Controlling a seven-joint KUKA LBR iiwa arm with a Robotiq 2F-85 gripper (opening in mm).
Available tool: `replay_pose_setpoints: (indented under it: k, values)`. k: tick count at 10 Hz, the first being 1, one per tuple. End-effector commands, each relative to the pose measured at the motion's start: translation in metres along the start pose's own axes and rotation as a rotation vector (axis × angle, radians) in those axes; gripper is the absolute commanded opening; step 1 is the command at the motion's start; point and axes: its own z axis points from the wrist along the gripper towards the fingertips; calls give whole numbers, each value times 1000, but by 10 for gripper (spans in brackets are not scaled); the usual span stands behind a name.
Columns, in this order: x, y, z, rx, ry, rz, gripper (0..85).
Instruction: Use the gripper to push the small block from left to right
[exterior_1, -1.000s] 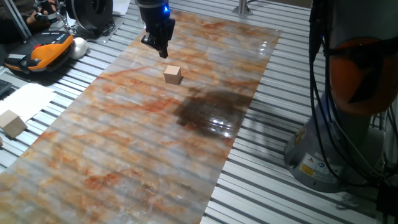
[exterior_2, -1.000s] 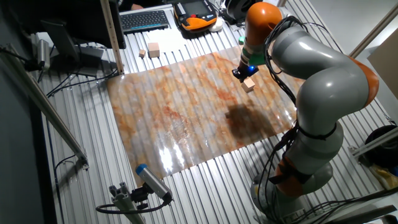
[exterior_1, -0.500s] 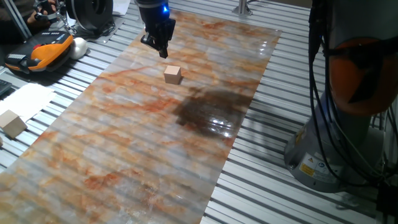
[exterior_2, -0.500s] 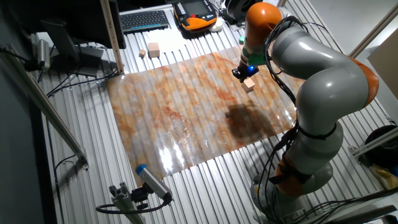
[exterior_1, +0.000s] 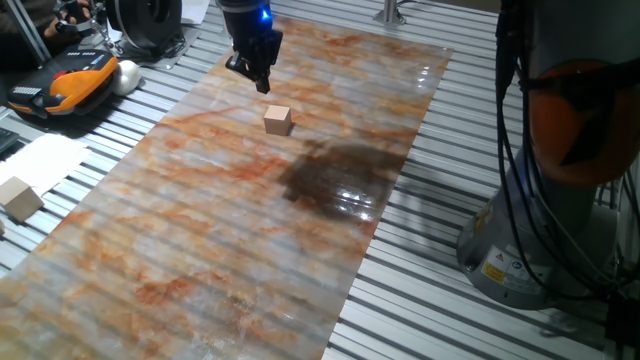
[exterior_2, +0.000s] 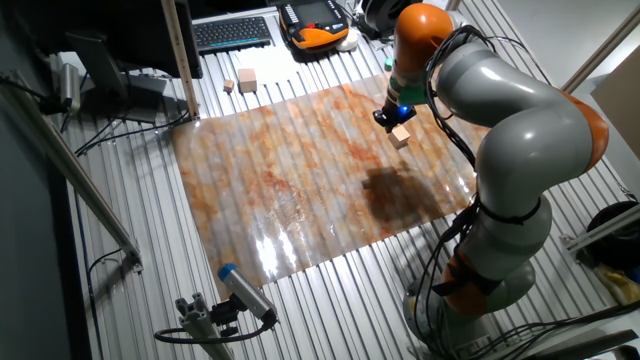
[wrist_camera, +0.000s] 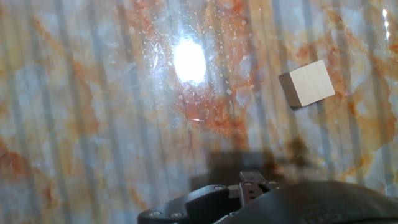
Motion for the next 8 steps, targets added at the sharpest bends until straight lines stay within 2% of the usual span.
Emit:
replay_pose_setpoints:
  k: [1, 7, 8]
  values:
    - [0, 0, 0, 0, 1, 1, 0]
    - [0, 0, 0, -1, 6, 20, 0]
    - [0, 0, 0, -35, 5, 38, 0]
